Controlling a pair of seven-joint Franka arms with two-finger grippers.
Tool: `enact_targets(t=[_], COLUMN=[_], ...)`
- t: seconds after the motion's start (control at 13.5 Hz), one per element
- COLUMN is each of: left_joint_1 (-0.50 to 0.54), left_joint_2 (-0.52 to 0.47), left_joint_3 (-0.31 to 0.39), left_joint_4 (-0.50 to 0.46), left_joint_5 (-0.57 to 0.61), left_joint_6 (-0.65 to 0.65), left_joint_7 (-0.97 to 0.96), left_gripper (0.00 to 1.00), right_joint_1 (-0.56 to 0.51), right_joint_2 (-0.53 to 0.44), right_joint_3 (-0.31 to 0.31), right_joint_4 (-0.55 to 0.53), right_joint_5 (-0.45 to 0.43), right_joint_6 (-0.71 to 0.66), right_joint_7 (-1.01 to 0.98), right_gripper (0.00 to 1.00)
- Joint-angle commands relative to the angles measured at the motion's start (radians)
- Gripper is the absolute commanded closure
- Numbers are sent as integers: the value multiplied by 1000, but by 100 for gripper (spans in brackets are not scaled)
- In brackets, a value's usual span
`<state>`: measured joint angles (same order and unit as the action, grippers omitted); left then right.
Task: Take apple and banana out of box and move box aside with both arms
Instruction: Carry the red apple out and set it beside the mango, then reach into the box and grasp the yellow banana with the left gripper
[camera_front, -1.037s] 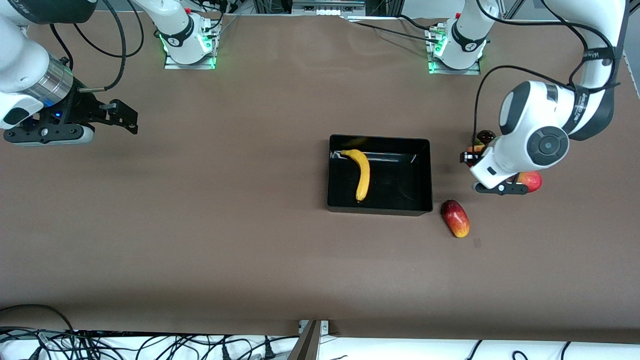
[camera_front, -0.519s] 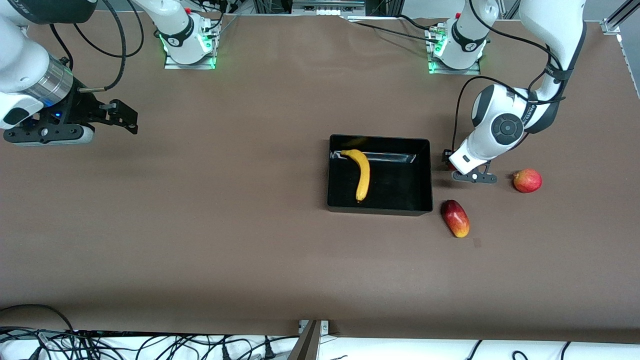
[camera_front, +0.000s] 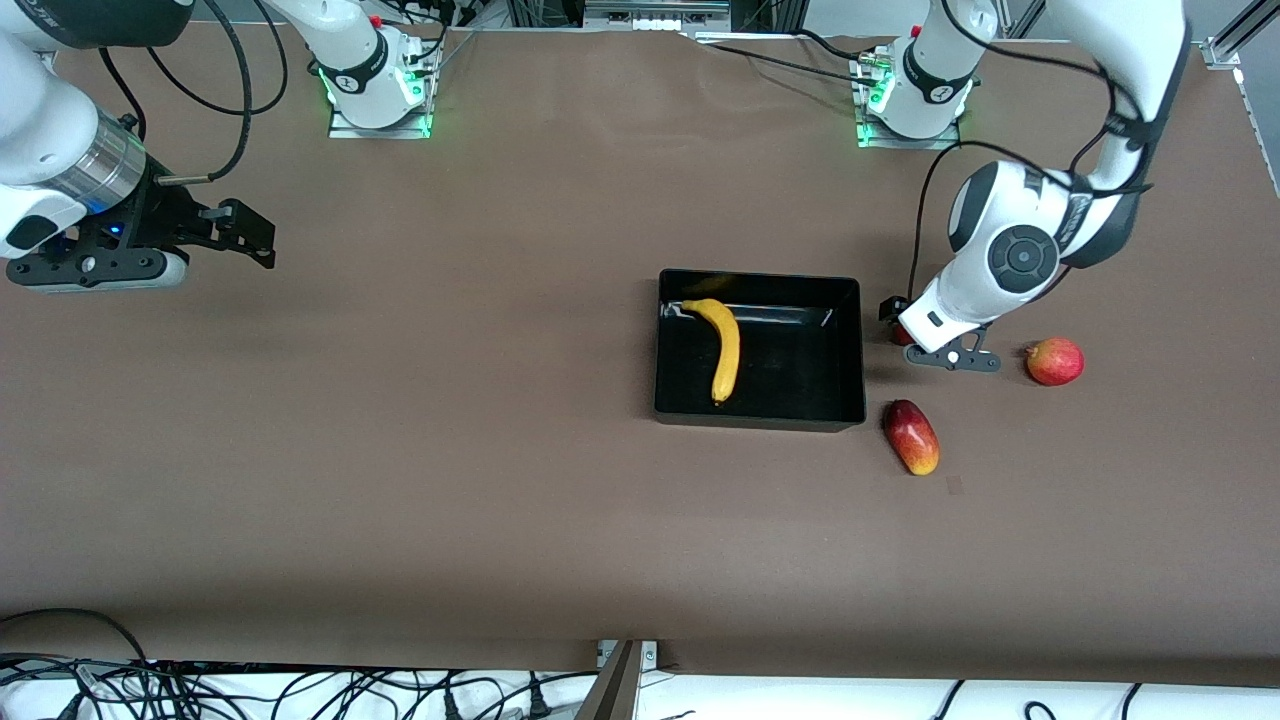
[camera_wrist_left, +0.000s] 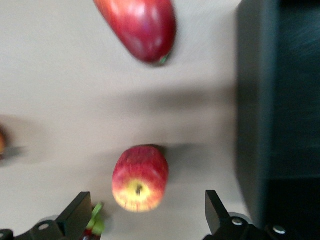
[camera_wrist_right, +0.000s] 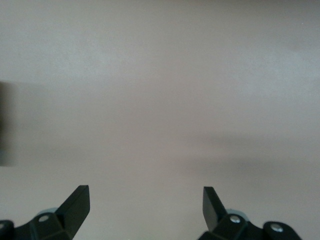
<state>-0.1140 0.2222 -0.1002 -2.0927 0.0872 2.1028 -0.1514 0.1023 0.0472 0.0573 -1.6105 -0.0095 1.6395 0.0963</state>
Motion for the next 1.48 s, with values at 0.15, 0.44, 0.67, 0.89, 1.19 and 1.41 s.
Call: enact_targets(t=[0.15,0.44,0.67,0.89,1.19,1.41], left_joint_1=[-44,-197,-240,-271,-286,-283], left_joint_2=[110,268,359,429,460,454], left_joint_3=[-128,-145,-145,-145,-148,-150], left_joint_4=[268,368,365,358,358,359], left_joint_5=[-93,-46,-23,72,106,106], left_joint_6=[-158,-57,94,172,206,195], left_joint_7=[-185,-427,-450,-535,-571,-571], left_gripper=[0,0,0,0,83,100], right_joint_1=[-1,-1,-1,-1,0,0], right_joint_2=[8,8,8,8,8,8], right_joint_3=[1,1,3,1,3,3], right_joint_4=[18,18,18,18,18,18], right_joint_5=[-15,-15,-15,-14,-14,-24], right_joint_6=[-3,-3,-3,-3,-1,22], right_joint_7=[-4,-4,-4,-4,-4,-3], right_gripper=[0,0,0,0,0,0])
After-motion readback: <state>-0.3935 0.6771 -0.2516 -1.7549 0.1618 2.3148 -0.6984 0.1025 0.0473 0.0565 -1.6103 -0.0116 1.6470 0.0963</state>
